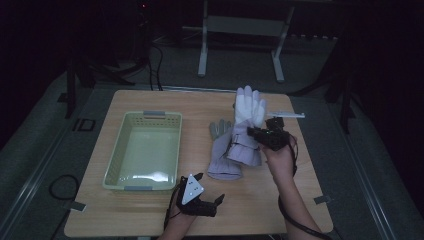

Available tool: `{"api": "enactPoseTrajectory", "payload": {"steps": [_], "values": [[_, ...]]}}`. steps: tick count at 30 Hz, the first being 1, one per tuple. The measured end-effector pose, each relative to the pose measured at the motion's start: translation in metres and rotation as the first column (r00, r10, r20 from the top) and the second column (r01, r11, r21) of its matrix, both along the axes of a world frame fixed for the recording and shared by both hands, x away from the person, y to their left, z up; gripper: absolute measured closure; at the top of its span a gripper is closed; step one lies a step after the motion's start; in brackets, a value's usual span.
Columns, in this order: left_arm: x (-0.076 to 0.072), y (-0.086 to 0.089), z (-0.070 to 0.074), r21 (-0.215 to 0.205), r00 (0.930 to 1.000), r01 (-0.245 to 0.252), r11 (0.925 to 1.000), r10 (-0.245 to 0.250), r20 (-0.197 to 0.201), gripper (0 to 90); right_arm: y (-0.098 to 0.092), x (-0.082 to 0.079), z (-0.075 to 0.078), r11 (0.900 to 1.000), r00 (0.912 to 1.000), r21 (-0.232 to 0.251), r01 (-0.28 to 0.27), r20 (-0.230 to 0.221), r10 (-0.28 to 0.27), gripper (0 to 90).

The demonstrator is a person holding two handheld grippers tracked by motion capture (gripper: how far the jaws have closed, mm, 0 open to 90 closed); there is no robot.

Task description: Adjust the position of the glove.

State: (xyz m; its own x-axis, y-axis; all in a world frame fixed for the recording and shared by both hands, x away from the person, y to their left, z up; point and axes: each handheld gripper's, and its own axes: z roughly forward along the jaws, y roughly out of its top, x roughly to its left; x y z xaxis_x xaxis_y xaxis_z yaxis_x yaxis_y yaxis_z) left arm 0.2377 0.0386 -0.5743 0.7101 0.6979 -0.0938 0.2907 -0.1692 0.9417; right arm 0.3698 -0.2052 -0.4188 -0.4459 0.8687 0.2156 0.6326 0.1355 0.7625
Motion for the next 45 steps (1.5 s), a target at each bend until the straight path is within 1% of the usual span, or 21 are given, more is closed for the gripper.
{"api": "enactPoseTrajectory", "payload": {"steps": [3, 4, 7, 8, 10, 12, 13, 14, 19, 20, 21, 23, 26, 29, 32, 34, 37, 40, 42, 44, 45], "values": [[0.000, 0.000, 0.000, -0.001, 1.0000, 0.000, 1.0000, 0.000, 0.001, 1.0, 0.018, 0.000, -0.009, 1.000, 0.9996, 0.010, -0.019, -0.020, 0.019, 80.7], [0.000, 0.000, 0.000, 0.003, 1.0000, 0.002, 1.0000, -0.002, 0.002, 1.1, 0.023, 0.000, -0.012, 1.000, 0.9993, 0.006, -0.026, -0.026, 0.026, 80.7], [0.000, 0.000, 0.000, 0.003, 1.0000, 0.002, 1.0000, -0.002, 0.001, 1.0, 0.036, 0.002, -0.021, 0.999, 0.9978, 0.016, -0.035, -0.055, 0.036, 80.7], [0.000, 0.000, 0.000, 0.001, 1.0000, 0.002, 1.0000, -0.002, 0.002, 1.1, 0.040, 0.001, -0.024, 0.999, 0.9971, 0.015, -0.040, -0.064, 0.041, 80.7], [0.000, 0.000, 0.000, -0.001, 1.0000, 0.002, 1.0000, -0.002, 0.003, 1.0, 0.046, 0.001, -0.030, 0.999, 0.9968, -0.008, -0.041, -0.069, 0.040, 80.7], [-0.001, 0.000, 0.000, 0.000, 1.0000, 0.003, 1.0000, -0.003, 0.004, 1.0, 0.048, 0.003, -0.036, 0.999, 0.9968, -0.036, -0.035, -0.073, 0.033, 80.7], [-0.001, 0.000, 0.000, 0.001, 1.0000, 0.004, 1.0000, -0.004, 0.004, 1.0, 0.048, 0.004, -0.040, 0.998, 0.9960, -0.044, -0.034, -0.084, 0.030, 80.7], [-0.001, 0.000, 0.000, 0.001, 1.0000, 0.004, 1.0000, -0.004, 0.004, 1.0, 0.047, 0.006, -0.044, 0.999, 0.9947, -0.038, -0.031, -0.099, 0.027, 80.7], [-0.001, 0.001, 0.000, 0.004, 1.0000, 0.003, 1.0000, -0.003, 0.003, 1.0, 0.047, 0.013, -0.063, 0.996, 0.9903, -0.082, -0.019, -0.139, 0.008, 80.6], [-0.001, 0.000, 0.000, 0.001, 1.0000, 0.002, 1.0000, -0.002, 0.003, 1.0, 0.047, 0.014, -0.067, 0.997, 0.9880, -0.080, -0.017, -0.154, 0.004, 80.6], [-0.001, 0.000, 0.000, 0.001, 1.0000, 0.002, 1.0000, -0.002, 0.002, 1.0, 0.048, 0.016, -0.071, 0.996, 0.9870, -0.083, -0.018, -0.160, 0.005, 80.6], [0.000, 0.001, 0.000, 0.002, 1.0000, 0.003, 1.0000, -0.003, 0.001, 1.0, 0.049, 0.018, -0.077, 0.995, 0.9844, -0.098, -0.021, -0.176, 0.004, 80.6], [0.000, 0.001, 0.000, 0.000, 1.0000, 0.002, 1.0000, -0.002, 0.001, 1.0, 0.047, 0.022, -0.086, 0.995, 0.9795, -0.096, -0.027, -0.201, 0.007, 80.4], [-0.001, 0.000, 0.000, 0.001, 1.0000, 0.002, 1.0000, -0.002, 0.002, 1.0, 0.046, 0.022, -0.090, 0.994, 0.9782, -0.102, -0.042, -0.207, 0.020, 80.2], [0.000, 0.001, 0.000, 0.000, 1.0000, 0.002, 1.0000, -0.002, 0.001, 1.0, 0.040, 0.021, -0.088, 0.992, 0.9763, -0.106, -0.061, -0.213, 0.037, 80.2], [0.000, 0.001, 0.000, 0.000, 1.0000, 0.001, 1.0000, -0.001, 0.001, 1.0, 0.035, 0.022, -0.087, 0.990, 0.9741, -0.114, -0.083, -0.219, 0.057, 80.1], [0.000, 0.000, 0.000, 0.000, 1.0000, 0.001, 1.0000, -0.001, 0.000, 1.0, 0.027, 0.020, -0.084, 0.989, 0.9722, -0.119, -0.093, -0.225, 0.064, 79.6], [0.000, 0.000, 0.000, -0.001, 1.0000, -0.001, 1.0000, 0.001, -0.002, 1.1, 0.020, 0.018, -0.083, 0.987, 0.9747, -0.137, -0.086, -0.217, 0.055, 79.5], [0.000, 0.000, 0.000, 0.000, 1.0000, -0.001, 1.0000, 0.001, -0.001, 1.0, 0.012, 0.017, -0.082, 0.987, 0.9768, -0.145, -0.068, -0.211, 0.036, 79.5], [0.000, 0.000, 0.000, 0.002, 1.0000, 0.001, 1.0000, -0.001, 0.000, 1.1, 0.004, 0.017, -0.082, 0.989, 0.9781, -0.142, -0.051, -0.207, 0.021, 79.4], [0.000, 0.000, 0.000, 0.003, 1.0000, 0.002, 1.0000, -0.002, 0.000, 1.0, 0.000, 0.017, -0.082, 0.989, 0.9770, -0.138, -0.046, -0.212, 0.016, 78.9]]}}
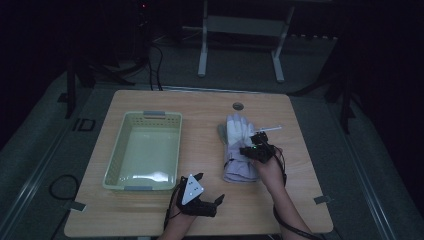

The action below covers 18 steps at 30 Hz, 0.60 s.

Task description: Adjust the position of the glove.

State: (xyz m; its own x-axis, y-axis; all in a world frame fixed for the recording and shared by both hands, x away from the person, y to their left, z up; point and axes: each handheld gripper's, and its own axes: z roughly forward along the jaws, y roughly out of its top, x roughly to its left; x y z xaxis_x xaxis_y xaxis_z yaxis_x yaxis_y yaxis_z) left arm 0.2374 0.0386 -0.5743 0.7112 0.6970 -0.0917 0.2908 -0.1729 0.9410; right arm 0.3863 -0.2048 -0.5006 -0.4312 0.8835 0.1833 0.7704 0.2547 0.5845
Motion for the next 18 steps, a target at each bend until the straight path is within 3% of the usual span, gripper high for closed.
{"api": "enactPoseTrajectory", "payload": {"steps": [3, 7, 9, 10, 12, 15, 16, 18], "values": [[0.000, 0.000, 0.000, 0.002, 1.0000, 0.000, 1.0000, 0.000, 0.000, 1.0, -0.004, 0.000, 0.000, 1.000, 1.0000, 0.010, -0.008, -0.001, 0.008, 75.9], [0.000, -0.001, 0.000, 0.007, 1.0000, 0.001, 1.0000, -0.001, -0.002, 1.1, -0.007, -0.002, 0.007, 0.998, 0.9966, 0.030, -0.059, 0.059, 0.057, 52.5], [0.000, -0.001, 0.000, 0.007, 1.0000, 0.001, 1.0000, -0.001, -0.002, 1.1, -0.008, -0.002, 0.008, 0.998, 0.9956, 0.032, -0.062, 0.073, 0.060, 52.5], [0.000, -0.001, 0.000, 0.010, 1.0000, -0.004, 0.9999, 0.004, 0.000, 1.1, -0.011, -0.003, 0.010, 0.997, 0.9938, 0.043, -0.067, 0.092, 0.063, 38.5], [-0.001, -0.001, 0.000, 0.014, 0.9999, -0.010, 0.9999, 0.010, 0.005, 1.0, -0.015, -0.004, 0.013, 0.994, 0.9916, 0.054, -0.090, 0.099, 0.084, 26.4], [-0.001, -0.002, 0.000, 0.011, 0.9998, -0.019, 0.9998, 0.019, 0.006, 1.0, -0.021, -0.004, 0.016, 0.984, 0.9852, 0.094, -0.151, 0.096, 0.142, 17.0], [-0.001, -0.002, 0.000, 0.006, 0.9998, -0.017, 0.9998, 0.017, 0.003, 1.0, -0.022, -0.006, 0.018, 0.982, 0.9815, 0.084, -0.171, 0.101, 0.163, 15.9], [-0.001, -0.004, 0.001, 0.003, 1.0000, -0.007, 1.0000, 0.007, -0.007, 1.0, -0.025, -0.008, 0.022, 0.971, 0.9650, 0.079, -0.227, 0.154, 0.213, 15.6]]}}
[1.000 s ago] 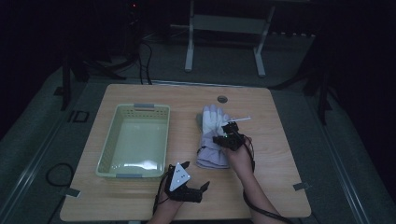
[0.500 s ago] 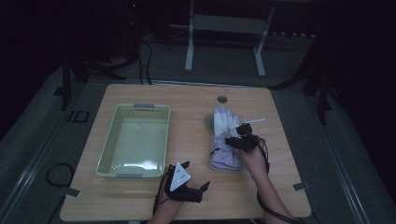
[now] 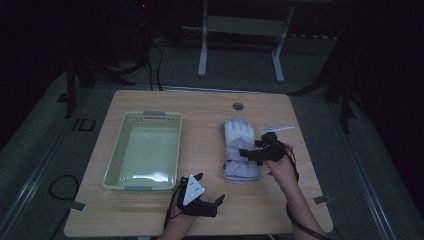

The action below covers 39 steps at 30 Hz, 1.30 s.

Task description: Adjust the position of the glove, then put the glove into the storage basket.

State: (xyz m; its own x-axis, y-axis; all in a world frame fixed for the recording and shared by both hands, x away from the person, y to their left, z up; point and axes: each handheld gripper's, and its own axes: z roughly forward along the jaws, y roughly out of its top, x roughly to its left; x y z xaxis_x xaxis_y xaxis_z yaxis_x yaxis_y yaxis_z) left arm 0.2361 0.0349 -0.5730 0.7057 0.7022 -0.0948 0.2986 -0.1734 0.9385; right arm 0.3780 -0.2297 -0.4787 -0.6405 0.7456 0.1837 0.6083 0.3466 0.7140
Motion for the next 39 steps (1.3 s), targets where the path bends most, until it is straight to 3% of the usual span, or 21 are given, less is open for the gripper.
{"api": "enactPoseTrajectory", "payload": {"steps": [3, 7, 9, 11, 13, 17, 19, 21, 22, 25, 26, 29, 31, 33, 35, 36, 38, 39], "values": [[0.001, -0.003, 0.006, -0.002, 0.9991, 0.036, 0.9994, -0.036, -0.024, 1.0, -0.008, 0.000, 0.005, 0.997, 0.9933, -0.006, -0.080, 0.084, 0.080, 15.1], [0.007, -0.011, 0.020, -0.007, 0.9966, 0.075, 0.9972, -0.075, -0.034, 1.0, -0.020, 0.002, 0.011, 0.994, 0.9841, 0.003, -0.105, 0.144, 0.103, 15.1], [0.013, -0.013, 0.028, -0.033, 0.9934, 0.085, 0.9958, -0.087, -0.075, 1.0, -0.026, 0.003, 0.014, 0.994, 0.9801, -0.004, -0.108, 0.167, 0.107, 15.1], [0.016, -0.015, 0.032, -0.041, 0.9918, 0.083, 0.9957, -0.086, -0.094, 1.1, -0.032, 0.004, 0.016, 0.995, 0.9822, -0.008, -0.101, 0.159, 0.101, 14.3], [0.027, -0.020, 0.046, -0.042, 0.9877, 0.082, 0.9957, -0.087, -0.129, 1.1, -0.038, 0.005, 0.017, 0.995, 0.9815, 0.000, -0.101, 0.164, 0.100, 13.8], [0.046, -0.026, 0.066, -0.032, 0.9899, 0.104, 0.9941, -0.106, -0.094, 1.1, -0.044, 0.007, 0.017, 0.994, 0.9759, 0.011, -0.106, 0.193, 0.102, 13.7], [0.057, -0.030, 0.076, -0.014, 0.9914, 0.108, 0.9940, -0.109, -0.073, 1.1, -0.045, 0.009, 0.015, 0.994, 0.9736, -0.013, -0.106, 0.202, 0.107, 15.9], [0.057, -0.030, 0.076, -0.014, 0.9914, 0.108, 0.9940, -0.109, -0.073, 1.1, -0.046, 0.010, 0.015, 0.995, 0.9738, -0.007, -0.100, 0.205, 0.099, 16.7], [0.074, -0.036, 0.084, -0.008, 0.9911, 0.110, 0.9939, -0.110, -0.074, 1.1, -0.048, 0.013, 0.013, 0.996, 0.9805, 0.024, -0.088, 0.178, 0.083, 16.3], [0.095, -0.043, 0.089, 0.029, 0.9924, 0.086, 0.9959, -0.083, -0.091, 1.1, -0.048, 0.015, 0.012, 0.996, 0.9793, 0.040, -0.085, 0.187, 0.076, 10.4], [0.104, -0.045, 0.090, 0.018, 0.9907, 0.086, 0.9961, -0.083, -0.108, 1.1, -0.047, 0.015, 0.012, 0.997, 0.9792, 0.038, -0.070, 0.193, 0.061, 10.4], [0.117, -0.050, 0.090, 0.047, 0.9923, 0.043, 0.9980, -0.038, -0.118, 14.2, -0.041, 0.020, 0.011, 0.999, 0.9848, 0.026, -0.044, 0.169, 0.039, 10.9], [0.124, -0.053, 0.088, 0.055, 0.9920, 0.022, 0.9982, -0.015, -0.125, 15.1, -0.038, 0.025, 0.008, 0.999, 0.9884, 0.020, -0.050, 0.145, 0.047, 15.3], [0.130, -0.055, 0.083, 0.075, 0.9876, -0.004, 0.9972, 0.015, -0.156, 21.8, -0.037, 0.029, 0.002, 0.998, 0.9910, 0.035, -0.055, 0.124, 0.051, 26.7], [0.135, -0.057, 0.074, 0.098, 0.9777, -0.040, 0.9944, 0.059, -0.202, 25.1, -0.037, 0.031, -0.004, 0.999, 0.9936, 0.031, -0.039, 0.107, 0.035, 29.8], [0.137, -0.057, 0.069, 0.090, 0.9698, -0.046, 0.9949, 0.066, -0.235, 25.2, -0.037, 0.032, -0.008, 0.999, 0.9956, 0.033, -0.040, 0.087, 0.037, 30.6], [0.140, -0.058, 0.055, 0.136, 0.9504, -0.032, 0.9902, 0.072, -0.303, 26.5, -0.036, 0.033, -0.017, 1.000, 0.9972, 0.003, -0.022, 0.072, 0.022, 31.4], [0.140, -0.058, 0.050, 0.146, 0.9444, -0.030, 0.9888, 0.076, -0.320, 26.9, -0.036, 0.032, -0.022, 0.999, 0.9978, -0.003, -0.032, 0.058, 0.032, 31.4]]}}
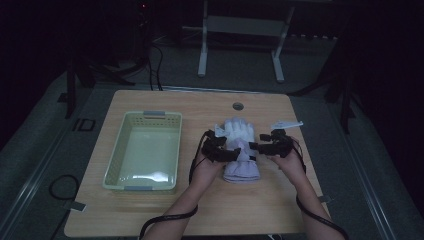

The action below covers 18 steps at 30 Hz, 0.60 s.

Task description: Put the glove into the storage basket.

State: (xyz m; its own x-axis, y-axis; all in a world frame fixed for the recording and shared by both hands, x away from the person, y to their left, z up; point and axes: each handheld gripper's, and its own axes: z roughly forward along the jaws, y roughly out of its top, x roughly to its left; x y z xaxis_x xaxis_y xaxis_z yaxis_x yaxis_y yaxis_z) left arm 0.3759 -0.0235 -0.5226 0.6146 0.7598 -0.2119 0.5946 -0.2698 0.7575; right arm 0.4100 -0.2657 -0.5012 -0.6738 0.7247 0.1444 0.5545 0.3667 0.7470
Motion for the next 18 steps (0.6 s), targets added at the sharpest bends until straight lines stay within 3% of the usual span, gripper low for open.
{"api": "enactPoseTrajectory", "payload": {"steps": [4, 5, 8, 11, 13, 14, 15, 17, 18], "values": [[0.003, 0.003, -0.014, -0.010, 0.9980, -0.012, 0.9999, 0.011, -0.061, 25.2, 0.001, -0.001, -0.016, 0.998, 0.9987, -0.053, -0.020, -0.047, 0.017, 34.3], [0.003, 0.003, -0.014, -0.010, 0.9980, -0.012, 0.9999, 0.011, -0.061, 23.0, 0.001, -0.001, -0.016, 0.998, 0.9987, -0.053, -0.020, -0.047, 0.017, 34.3], [0.010, 0.003, -0.025, 0.000, 0.9931, -0.007, 1.0000, 0.007, -0.117, 17.7, 0.002, 0.001, -0.032, 0.998, 0.9931, -0.052, -0.033, -0.114, 0.027, 34.6], [0.017, 0.003, -0.033, -0.029, 0.9861, -0.004, 0.9996, -0.001, -0.166, 17.5, 0.002, 0.007, -0.041, 0.998, 0.9835, -0.041, -0.042, -0.178, 0.034, 34.4], [0.022, 0.003, -0.036, -0.053, 0.9809, 0.004, 0.9986, -0.014, -0.194, 17.6, 0.002, 0.010, -0.045, 0.998, 0.9751, -0.018, -0.056, -0.216, 0.051, 42.4], [0.024, 0.003, -0.038, -0.064, 0.9785, 0.008, 0.9979, -0.021, -0.205, 17.7, 0.000, 0.012, -0.046, 0.998, 0.9664, 0.013, -0.068, -0.248, 0.069, 47.9], [0.026, 0.004, -0.040, -0.082, 0.9756, 0.007, 0.9966, -0.025, -0.218, 18.0, 0.000, 0.013, -0.047, 0.997, 0.9637, 0.021, -0.073, -0.256, 0.076, 49.6], [0.028, 0.004, -0.041, -0.088, 0.9766, 0.026, 0.9958, -0.044, -0.210, 27.8, 0.000, 0.013, -0.047, 0.996, 0.9625, 0.022, -0.083, -0.257, 0.086, 53.5], [0.028, 0.004, -0.041, -0.088, 0.9766, 0.026, 0.9958, -0.044, -0.210, 27.8, 0.001, 0.014, -0.047, 0.996, 0.9587, 0.033, -0.089, -0.268, 0.094, 53.5]]}}
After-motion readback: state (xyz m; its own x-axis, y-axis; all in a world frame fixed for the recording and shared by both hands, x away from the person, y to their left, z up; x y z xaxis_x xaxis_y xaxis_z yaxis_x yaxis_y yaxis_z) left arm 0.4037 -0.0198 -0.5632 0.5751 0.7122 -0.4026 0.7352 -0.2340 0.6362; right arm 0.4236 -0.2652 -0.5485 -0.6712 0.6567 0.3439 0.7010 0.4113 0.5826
